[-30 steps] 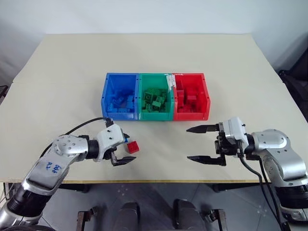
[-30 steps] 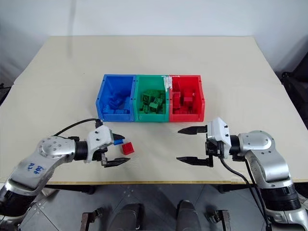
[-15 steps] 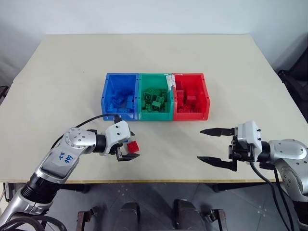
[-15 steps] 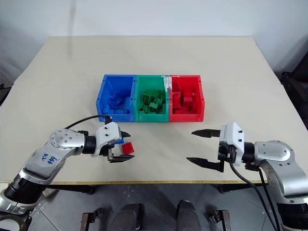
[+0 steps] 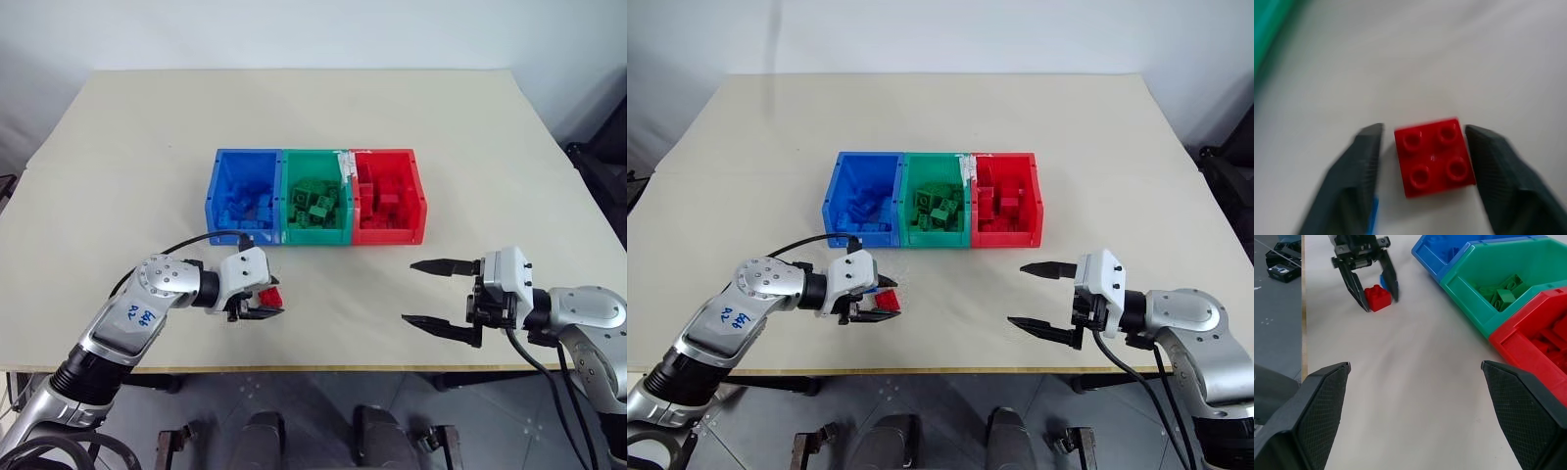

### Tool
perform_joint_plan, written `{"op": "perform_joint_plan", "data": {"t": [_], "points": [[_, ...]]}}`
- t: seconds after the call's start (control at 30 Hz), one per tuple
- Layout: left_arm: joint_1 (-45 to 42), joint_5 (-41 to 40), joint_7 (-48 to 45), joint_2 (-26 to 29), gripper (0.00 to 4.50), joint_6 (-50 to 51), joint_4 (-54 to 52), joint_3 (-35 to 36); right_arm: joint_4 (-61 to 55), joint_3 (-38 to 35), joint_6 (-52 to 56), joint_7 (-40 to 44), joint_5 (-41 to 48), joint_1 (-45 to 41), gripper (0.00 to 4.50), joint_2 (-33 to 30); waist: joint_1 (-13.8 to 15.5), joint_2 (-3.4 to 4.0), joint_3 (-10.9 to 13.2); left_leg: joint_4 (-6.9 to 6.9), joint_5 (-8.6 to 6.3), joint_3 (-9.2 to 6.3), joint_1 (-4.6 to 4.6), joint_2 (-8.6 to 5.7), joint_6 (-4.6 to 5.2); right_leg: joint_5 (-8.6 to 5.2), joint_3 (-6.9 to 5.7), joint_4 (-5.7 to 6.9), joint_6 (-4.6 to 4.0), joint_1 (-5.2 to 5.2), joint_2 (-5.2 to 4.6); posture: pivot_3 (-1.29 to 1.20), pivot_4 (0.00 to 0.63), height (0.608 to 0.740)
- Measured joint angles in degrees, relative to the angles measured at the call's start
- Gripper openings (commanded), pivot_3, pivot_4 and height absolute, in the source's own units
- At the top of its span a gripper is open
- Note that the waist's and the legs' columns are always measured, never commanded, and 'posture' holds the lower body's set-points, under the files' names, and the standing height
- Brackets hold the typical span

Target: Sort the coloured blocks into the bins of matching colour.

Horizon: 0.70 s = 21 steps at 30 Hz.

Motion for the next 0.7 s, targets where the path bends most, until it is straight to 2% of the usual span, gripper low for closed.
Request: {"op": "perform_joint_plan", "data": {"t": [0.03,0.07,0.33,0.53,0.7], "points": [[0.07,-0.02,-0.18,0.00,1.53,0.14,-0.10,0.03,0.00,0.06,-0.13,-0.10,0.00,-0.11,4.50,0.00,0.02,0.00,0.00,0.02,0.00,0.00,0.00,0.00,0.00,0.00,0.00,0.00,0.00,0.01,0.00,0.00,0.150,0.740],[0.09,-0.02,-0.30,0.02,1.48,0.29,-0.17,0.04,0.00,0.08,-0.25,-0.16,0.00,-0.15,4.50,0.00,0.02,0.00,0.00,0.03,0.00,0.00,0.00,0.00,0.00,0.00,0.00,0.00,0.00,0.01,0.00,0.00,0.150,0.740],[-0.02,-0.87,-1.45,-0.46,1.48,0.20,-0.17,0.86,-0.05,0.25,-0.73,-0.86,-0.53,0.28,4.50,0.03,0.03,0.00,0.00,0.05,-0.01,-0.01,-0.01,0.00,0.01,0.00,0.00,0.02,0.00,0.01,0.00,0.00,0.150,0.740],[-10.47,-7.19,-1.80,-7.85,1.48,-0.70,3.28,6.50,-1.85,-6.40,-0.41,-8.46,2.22,4.57,4.50,4.50,1.44,-0.03,0.02,0.39,-0.02,-0.13,-0.17,-0.03,0.03,0.05,-0.07,0.06,0.08,0.09,0.00,0.00,0.150,0.740],[-25.30,-5.87,1.44,-21.61,1.48,-6.59,21.40,5.96,-2.55,-11.35,-2.02,-18.49,1.76,8.19,4.50,11.63,2.12,-0.05,0.00,0.55,-0.03,-0.11,-0.20,-0.13,0.07,0.13,-0.04,0.03,0.24,0.15,-0.02,0.00,0.150,0.740]]}}
